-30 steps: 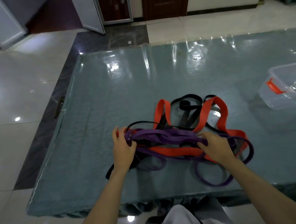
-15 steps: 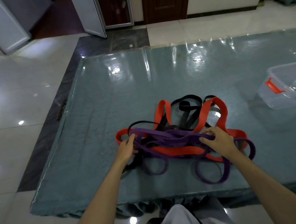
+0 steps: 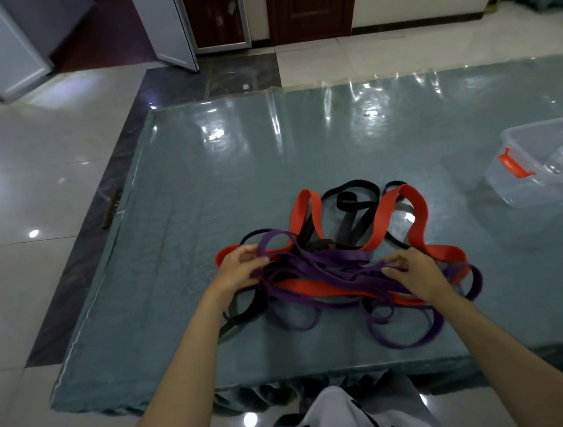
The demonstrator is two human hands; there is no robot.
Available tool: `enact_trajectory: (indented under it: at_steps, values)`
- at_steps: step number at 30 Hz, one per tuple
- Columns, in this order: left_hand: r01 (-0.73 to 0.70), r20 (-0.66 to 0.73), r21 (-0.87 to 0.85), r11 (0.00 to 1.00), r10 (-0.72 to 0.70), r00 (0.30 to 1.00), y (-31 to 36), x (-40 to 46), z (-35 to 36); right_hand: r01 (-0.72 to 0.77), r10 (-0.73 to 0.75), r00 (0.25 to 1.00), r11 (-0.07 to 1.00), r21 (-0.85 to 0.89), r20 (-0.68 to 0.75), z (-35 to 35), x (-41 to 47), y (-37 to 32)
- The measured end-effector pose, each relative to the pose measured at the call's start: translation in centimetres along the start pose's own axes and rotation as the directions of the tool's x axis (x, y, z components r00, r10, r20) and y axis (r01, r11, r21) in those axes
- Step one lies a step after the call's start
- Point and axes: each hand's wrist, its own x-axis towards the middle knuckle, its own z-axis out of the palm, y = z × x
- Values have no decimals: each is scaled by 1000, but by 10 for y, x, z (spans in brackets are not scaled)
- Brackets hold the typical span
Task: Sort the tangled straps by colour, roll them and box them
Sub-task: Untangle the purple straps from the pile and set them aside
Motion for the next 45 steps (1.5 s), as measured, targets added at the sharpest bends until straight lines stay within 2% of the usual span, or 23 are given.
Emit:
enact_trajectory:
  at_steps: [3,6,9,11,13,14,16,18,20,22,24,26,27,29,30,32,35,39,43,45]
  values:
    - [-107,40,187,976,102,994,-25,-8,-1,-59,59,998,998,8,-29,8,-7,-2]
    - [-197,-113,311,930,242,964,-50,-11,5,-86,72,990,990,-109,-124,20,-16,-6]
    - [-129,-332,308,943,233,914,-63,-14,16,-16,-39,959,981,-193,-280,32,-27,-15]
    - [-103,-389,270,957,206,898,-64,-20,25,119,-188,924,969,-217,-333,40,-33,-24]
    - [-121,-334,254,960,204,920,-64,-24,35,299,-326,901,945,-132,-288,48,-37,-34]
    - [-145,-272,250,957,213,938,-64,-28,41,350,-341,912,937,-3,-227,53,-38,-41]
    - [-218,-116,285,933,260,959,-64,-37,57,283,-295,956,915,286,-4,60,-40,-59]
    - [-309,63,293,905,304,951,-67,-46,74,156,-270,936,895,418,227,68,-40,-78]
    - [-376,222,286,881,321,921,-70,-51,86,109,-272,913,881,460,304,79,-36,-87]
    - [-399,276,322,859,318,907,-71,-50,89,84,-227,940,878,472,256,86,-30,-88]
    - [-373,198,321,870,324,925,-70,-47,84,62,-153,973,893,445,172,88,-25,-84]
    - [-333,-3,335,881,354,935,-71,-43,75,35,-120,979,896,444,164,86,-22,-80]
    - [-304,-145,356,883,374,916,-72,-41,71,29,-116,980,890,454,165,85,-22,-77]
    - [-205,-423,400,893,378,823,-72,-35,59,7,-81,989,860,510,123,81,-21,-71]
    - [-129,-501,412,902,343,795,-72,-30,53,-15,-43,995,832,555,91,79,-21,-66]
    - [24,-489,443,896,219,844,-71,-22,44,-63,42,998,780,622,49,73,-23,-55]
    - [93,-359,560,823,140,923,-75,-15,42,-110,118,993,760,640,30,68,-24,-40]
    - [52,-328,700,712,257,909,-75,-10,53,-151,174,984,750,644,27,66,-26,-29]
    - [-3,-170,910,415,379,910,-73,-4,54,-127,168,986,794,595,-14,68,-25,-29]
    - [-4,-134,934,356,361,923,-73,-3,48,-112,165,986,797,594,-35,69,-24,-30]
